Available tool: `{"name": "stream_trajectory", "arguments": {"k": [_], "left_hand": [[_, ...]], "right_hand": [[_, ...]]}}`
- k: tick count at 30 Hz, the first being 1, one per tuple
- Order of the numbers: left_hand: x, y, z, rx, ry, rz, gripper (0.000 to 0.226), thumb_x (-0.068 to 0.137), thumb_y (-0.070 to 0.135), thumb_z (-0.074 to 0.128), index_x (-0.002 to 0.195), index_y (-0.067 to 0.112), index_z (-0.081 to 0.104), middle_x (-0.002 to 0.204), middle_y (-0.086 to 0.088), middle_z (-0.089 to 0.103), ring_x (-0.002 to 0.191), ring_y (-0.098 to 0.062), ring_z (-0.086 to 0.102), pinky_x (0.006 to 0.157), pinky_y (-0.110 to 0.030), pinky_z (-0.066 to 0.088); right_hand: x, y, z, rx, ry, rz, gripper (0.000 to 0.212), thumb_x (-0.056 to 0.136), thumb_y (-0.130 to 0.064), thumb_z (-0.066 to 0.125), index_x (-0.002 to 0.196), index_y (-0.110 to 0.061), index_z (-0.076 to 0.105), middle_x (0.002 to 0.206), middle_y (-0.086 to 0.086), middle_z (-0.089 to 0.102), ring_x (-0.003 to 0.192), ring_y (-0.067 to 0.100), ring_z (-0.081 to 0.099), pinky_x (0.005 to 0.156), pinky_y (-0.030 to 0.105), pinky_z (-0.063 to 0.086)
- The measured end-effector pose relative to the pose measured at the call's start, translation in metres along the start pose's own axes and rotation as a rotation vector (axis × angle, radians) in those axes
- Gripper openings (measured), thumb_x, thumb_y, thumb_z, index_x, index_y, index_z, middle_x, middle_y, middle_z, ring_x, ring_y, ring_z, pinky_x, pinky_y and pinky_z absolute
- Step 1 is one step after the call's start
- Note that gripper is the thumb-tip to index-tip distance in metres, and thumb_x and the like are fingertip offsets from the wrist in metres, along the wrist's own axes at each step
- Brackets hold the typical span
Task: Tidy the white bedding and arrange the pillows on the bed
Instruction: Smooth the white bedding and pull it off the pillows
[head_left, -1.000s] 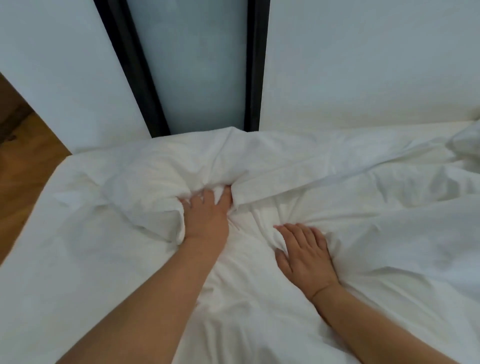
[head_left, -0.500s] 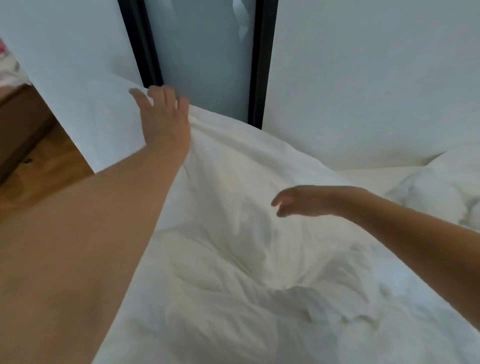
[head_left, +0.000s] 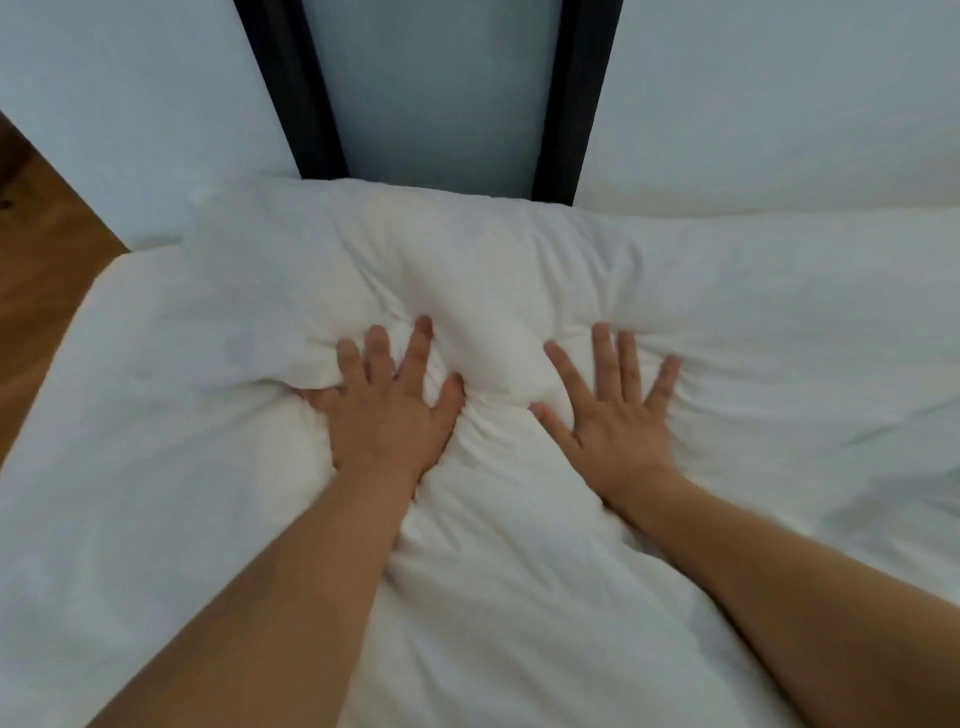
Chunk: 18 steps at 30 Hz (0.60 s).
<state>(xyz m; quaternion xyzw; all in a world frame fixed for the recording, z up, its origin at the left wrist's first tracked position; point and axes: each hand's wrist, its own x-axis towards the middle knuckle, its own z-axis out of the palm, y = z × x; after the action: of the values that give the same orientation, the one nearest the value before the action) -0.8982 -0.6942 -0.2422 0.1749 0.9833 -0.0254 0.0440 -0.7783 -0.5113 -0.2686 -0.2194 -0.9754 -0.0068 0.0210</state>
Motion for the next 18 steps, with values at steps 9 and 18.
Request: {"name": "stream_trajectory", "arguments": {"k": [9, 18], "left_hand": [[-0.002, -0.034, -0.055, 0.166, -0.077, 0.279, 0.063, 0.090, 0.072, 0.023, 0.143, 0.039, 0.029, 0.131, -0.007, 0.055, 0.111, -0.028, 0.058, 0.090, -0.037, 0.047], [-0.029, 0.057, -0.126, 0.616, -0.418, -0.047, 0.062, 0.091, 0.052, 0.038, 0.144, 0.018, 0.042, 0.140, -0.013, 0.047, 0.125, -0.038, 0.047, 0.101, -0.056, 0.041]], "right_hand": [[0.008, 0.006, 0.001, 0.005, -0.020, -0.014, 0.072, 0.088, -0.073, -0.004, 0.153, -0.043, 0.009, 0.162, 0.012, 0.002, 0.149, 0.035, 0.000, 0.111, 0.068, -0.003], [-0.035, 0.092, -0.108, 0.700, -0.127, 0.024, 0.042, 0.099, -0.046, 0.043, 0.135, -0.027, 0.052, 0.141, 0.003, 0.052, 0.129, 0.018, 0.048, 0.110, 0.032, 0.033]]}}
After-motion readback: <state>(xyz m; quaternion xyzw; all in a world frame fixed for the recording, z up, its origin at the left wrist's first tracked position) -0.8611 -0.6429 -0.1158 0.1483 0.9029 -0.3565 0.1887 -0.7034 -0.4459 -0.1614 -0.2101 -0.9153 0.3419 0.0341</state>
